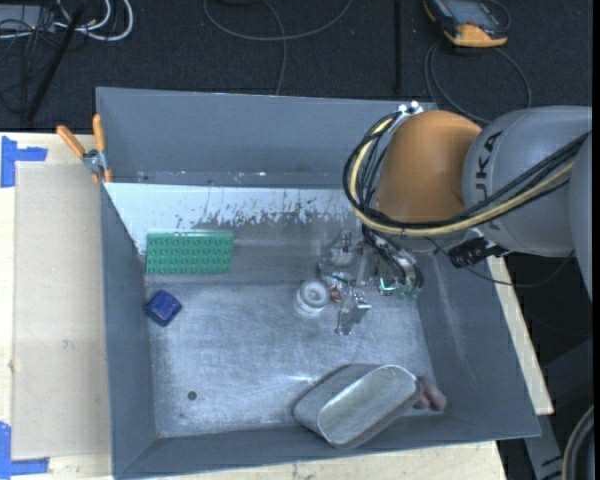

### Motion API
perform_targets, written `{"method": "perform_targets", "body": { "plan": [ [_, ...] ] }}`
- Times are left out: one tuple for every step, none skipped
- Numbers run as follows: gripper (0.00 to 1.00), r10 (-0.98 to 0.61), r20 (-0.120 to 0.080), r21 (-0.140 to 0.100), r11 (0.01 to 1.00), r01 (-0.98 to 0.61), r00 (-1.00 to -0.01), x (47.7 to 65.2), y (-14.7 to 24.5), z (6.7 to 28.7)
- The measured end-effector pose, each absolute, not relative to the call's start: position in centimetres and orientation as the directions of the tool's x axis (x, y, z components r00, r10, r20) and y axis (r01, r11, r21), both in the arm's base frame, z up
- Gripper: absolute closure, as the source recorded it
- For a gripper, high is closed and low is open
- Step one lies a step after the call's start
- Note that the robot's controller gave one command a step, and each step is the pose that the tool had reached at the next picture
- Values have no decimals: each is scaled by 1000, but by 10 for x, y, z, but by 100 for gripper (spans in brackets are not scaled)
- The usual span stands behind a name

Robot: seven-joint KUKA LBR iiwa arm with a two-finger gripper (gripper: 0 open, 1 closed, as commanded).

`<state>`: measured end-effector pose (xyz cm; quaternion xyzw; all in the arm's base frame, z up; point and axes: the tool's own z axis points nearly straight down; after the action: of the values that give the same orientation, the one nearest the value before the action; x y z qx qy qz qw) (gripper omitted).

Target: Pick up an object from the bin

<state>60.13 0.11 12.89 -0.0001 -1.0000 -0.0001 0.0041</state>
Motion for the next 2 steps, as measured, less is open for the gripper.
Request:
{"method": "perform_targets", "body": {
  "plan": [
    [0, -91, -2, 2, 996, -91, -996, 617, -2, 71],
    [100, -90, 0, 1, 996, -90, -996, 617, -2, 74]
  ]
}}
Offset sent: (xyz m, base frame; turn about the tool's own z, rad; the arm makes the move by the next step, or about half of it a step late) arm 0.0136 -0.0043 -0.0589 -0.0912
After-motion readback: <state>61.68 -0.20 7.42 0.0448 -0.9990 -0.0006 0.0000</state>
